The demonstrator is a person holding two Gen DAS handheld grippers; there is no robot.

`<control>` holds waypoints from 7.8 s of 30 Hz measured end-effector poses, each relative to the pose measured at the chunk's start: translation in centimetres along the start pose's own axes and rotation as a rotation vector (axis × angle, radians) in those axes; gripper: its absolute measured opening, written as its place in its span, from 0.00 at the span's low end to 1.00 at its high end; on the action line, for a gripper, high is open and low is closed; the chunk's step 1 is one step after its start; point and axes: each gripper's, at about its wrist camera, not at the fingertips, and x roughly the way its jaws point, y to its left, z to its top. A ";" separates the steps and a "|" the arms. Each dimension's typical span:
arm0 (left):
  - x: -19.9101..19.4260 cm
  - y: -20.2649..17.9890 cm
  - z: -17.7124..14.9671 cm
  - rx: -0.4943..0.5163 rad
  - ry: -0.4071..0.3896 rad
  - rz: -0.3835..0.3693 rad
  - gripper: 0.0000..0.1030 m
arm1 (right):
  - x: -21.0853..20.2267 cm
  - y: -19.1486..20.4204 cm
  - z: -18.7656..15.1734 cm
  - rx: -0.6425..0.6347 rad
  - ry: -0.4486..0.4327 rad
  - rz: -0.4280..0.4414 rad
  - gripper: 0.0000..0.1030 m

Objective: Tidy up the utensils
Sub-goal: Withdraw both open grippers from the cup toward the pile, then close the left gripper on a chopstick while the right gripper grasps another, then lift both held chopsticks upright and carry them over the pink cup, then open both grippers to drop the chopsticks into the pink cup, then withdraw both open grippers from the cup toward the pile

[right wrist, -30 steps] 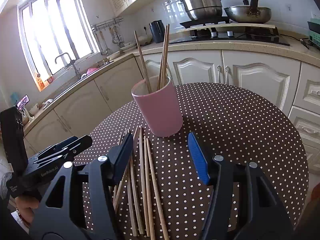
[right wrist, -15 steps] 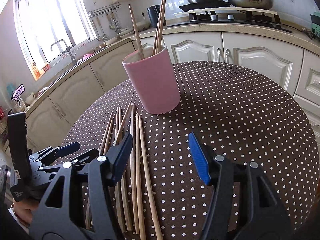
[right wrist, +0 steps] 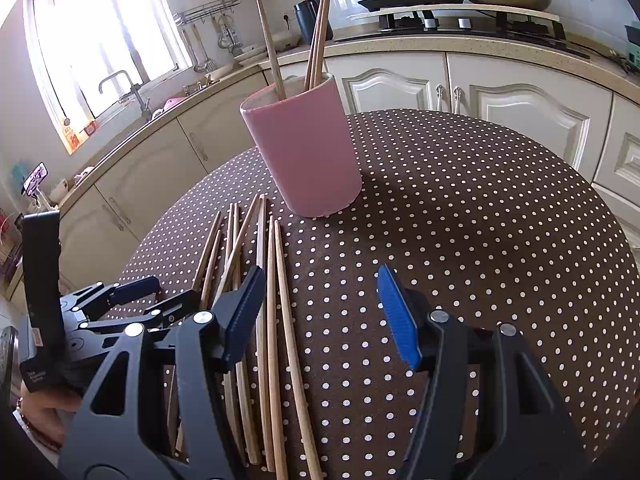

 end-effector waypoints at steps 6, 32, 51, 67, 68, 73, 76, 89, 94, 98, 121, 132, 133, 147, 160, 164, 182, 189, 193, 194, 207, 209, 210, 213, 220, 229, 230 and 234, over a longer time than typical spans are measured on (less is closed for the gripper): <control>0.6 -0.3 1.0 0.014 0.023 0.004 0.66 | 1.5 0.9 0.3 -0.100 0.104 -0.020 0.57; 1.9 0.1 3.3 0.058 0.055 -0.059 0.09 | 8.3 6.6 1.9 -0.423 0.492 -0.078 0.21; 2.9 0.7 4.7 0.060 0.147 -0.088 0.06 | 12.2 3.2 6.0 -0.311 0.639 0.016 0.06; 2.4 1.7 3.8 0.006 0.058 -0.127 0.05 | 10.4 3.3 4.8 -0.270 0.558 0.015 0.06; 2.1 1.9 3.7 0.000 0.043 -0.130 0.05 | 10.1 3.2 4.8 -0.266 0.548 0.018 0.06; 0.3 2.1 3.3 -0.009 -0.024 -0.160 0.05 | 8.1 2.8 5.3 -0.253 0.498 0.050 0.06; -0.9 2.1 3.4 -0.021 -0.055 -0.182 0.05 | 6.5 2.8 5.7 -0.252 0.459 0.066 0.06; -6.9 0.1 4.2 -0.018 -0.247 -0.292 0.05 | -0.7 1.0 8.1 -0.162 0.273 0.179 0.06; -7.9 -1.1 4.9 -0.016 -0.296 -0.338 0.05 | -2.7 0.6 8.9 -0.133 0.183 0.204 0.06; -8.2 -2.1 5.3 -0.005 -0.317 -0.359 0.05 | -3.1 0.7 9.8 -0.121 0.145 0.216 0.06; -9.6 -4.8 13.8 -0.021 -0.559 -0.431 0.05 | -4.3 0.6 16.1 0.003 -0.218 0.243 0.06; -6.5 -5.1 19.6 -0.068 -0.652 -0.387 0.05 | -2.8 0.1 20.5 0.012 -0.368 0.210 0.06; -6.2 -5.1 19.9 -0.074 -0.656 -0.385 0.05 | -2.6 0.0 20.5 0.014 -0.372 0.211 0.06; -4.3 -5.7 21.3 -0.103 -0.756 -0.335 0.05 | -0.8 -1.7 21.2 0.036 -0.440 0.203 0.06; -2.1 -4.9 19.1 -0.114 -0.748 -0.295 0.05 | 0.0 -2.2 19.9 0.024 -0.464 0.178 0.06; -1.9 -4.6 18.0 -0.098 -0.721 -0.287 0.05 | 0.2 -2.4 19.3 0.026 -0.460 0.167 0.06; -3.5 -3.1 13.6 -0.086 -0.668 -0.295 0.05 | -0.7 -2.4 15.7 0.076 -0.452 0.156 0.06; -3.8 -3.3 12.8 -0.099 -0.647 -0.314 0.06 | -0.9 -1.9 14.7 0.058 -0.444 0.144 0.06; -3.8 -3.2 12.4 -0.109 -0.635 -0.306 0.21 | -0.6 -1.8 14.1 0.055 -0.430 0.130 0.06; -3.9 -3.1 12.4 -0.115 -0.632 -0.304 0.24 | -0.5 -1.8 13.9 0.054 -0.426 0.128 0.06; -4.5 -1.7 11.8 -0.128 -0.590 -0.251 0.37 | 0.7 -1.6 12.6 0.089 -0.365 0.140 0.06; -4.5 -1.4 11.7 -0.138 -0.565 -0.250 0.40 | 0.9 -1.7 12.4 0.110 -0.351 0.133 0.07; -4.3 -1.2 11.6 -0.142 -0.540 -0.268 0.41 | 0.9 -1.8 12.3 0.116 -0.344 0.132 0.07; -4.0 -0.8 11.2 -0.149 -0.491 -0.284 0.41 | 0.7 -1.9 12.3 0.129 -0.331 0.131 0.07; -4.0 -0.5 9.9 -0.120 -0.426 -0.270 0.44 | -0.6 -2.3 12.3 0.150 -0.330 0.101 0.53; -5.0 0.0 8.1 -0.116 -0.358 -0.271 0.44 | -2.8 -2.0 10.6 0.132 -0.312 0.083 0.53; -5.1 0.1 7.6 -0.114 -0.344 -0.275 0.44 | -2.9 -1.9 10.2 0.128 -0.305 0.083 0.53; -5.0 -0.4 6.1 -0.095 -0.299 -0.263 0.44 | -3.1 -1.5 8.4 0.109 -0.252 0.083 0.53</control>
